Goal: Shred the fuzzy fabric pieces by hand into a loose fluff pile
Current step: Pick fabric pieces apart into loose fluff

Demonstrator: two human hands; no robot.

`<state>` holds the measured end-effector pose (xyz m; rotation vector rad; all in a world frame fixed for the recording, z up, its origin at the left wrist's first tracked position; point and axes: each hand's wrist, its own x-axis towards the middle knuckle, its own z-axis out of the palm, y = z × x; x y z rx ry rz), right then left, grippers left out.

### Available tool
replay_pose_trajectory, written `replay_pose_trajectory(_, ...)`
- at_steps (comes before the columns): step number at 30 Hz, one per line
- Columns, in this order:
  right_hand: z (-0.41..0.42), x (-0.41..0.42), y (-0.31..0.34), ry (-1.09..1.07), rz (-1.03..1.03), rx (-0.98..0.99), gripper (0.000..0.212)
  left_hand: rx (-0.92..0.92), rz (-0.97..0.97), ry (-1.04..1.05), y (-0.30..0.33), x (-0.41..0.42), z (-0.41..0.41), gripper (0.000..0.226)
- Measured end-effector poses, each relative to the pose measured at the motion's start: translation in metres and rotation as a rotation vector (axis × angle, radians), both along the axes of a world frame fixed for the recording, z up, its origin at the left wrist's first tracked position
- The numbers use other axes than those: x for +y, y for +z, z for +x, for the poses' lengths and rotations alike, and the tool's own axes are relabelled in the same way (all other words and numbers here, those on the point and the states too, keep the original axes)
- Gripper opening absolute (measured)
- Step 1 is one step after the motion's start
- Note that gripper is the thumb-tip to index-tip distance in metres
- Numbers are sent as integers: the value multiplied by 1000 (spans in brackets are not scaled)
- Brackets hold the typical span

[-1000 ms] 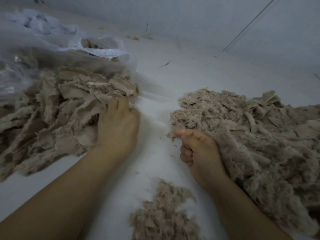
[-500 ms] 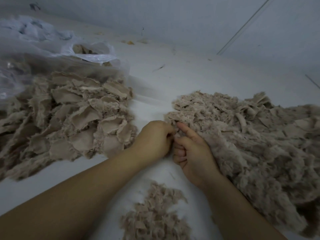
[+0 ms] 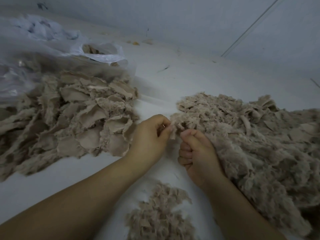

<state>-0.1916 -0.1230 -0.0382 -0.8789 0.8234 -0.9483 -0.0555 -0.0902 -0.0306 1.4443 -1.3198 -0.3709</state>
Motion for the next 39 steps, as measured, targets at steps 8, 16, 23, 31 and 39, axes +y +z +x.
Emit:
replay_pose_trajectory(8, 0, 4, 2, 48, -42, -25, 33, -556, -37, -123, -1, 13, -10, 15)
replay_pose_trajectory(16, 1, 9, 0, 155, -265, 104, 27, 37, 211, -183, 10, 3, 3, 31)
replay_pose_trajectory(23, 0, 9, 2, 237, -304, 75, 37, 405, 235, -157, 22, -16, -10, 21)
replay_pose_trajectory(31, 2, 3, -1, 9, 23, -13, 41, 52, 469, -144, 26, 9, 19, 25)
replay_pose_trajectory(39, 3, 8, 3, 64, -63, 62, 59, 92, 548, -194, 24, 23, 6, 47)
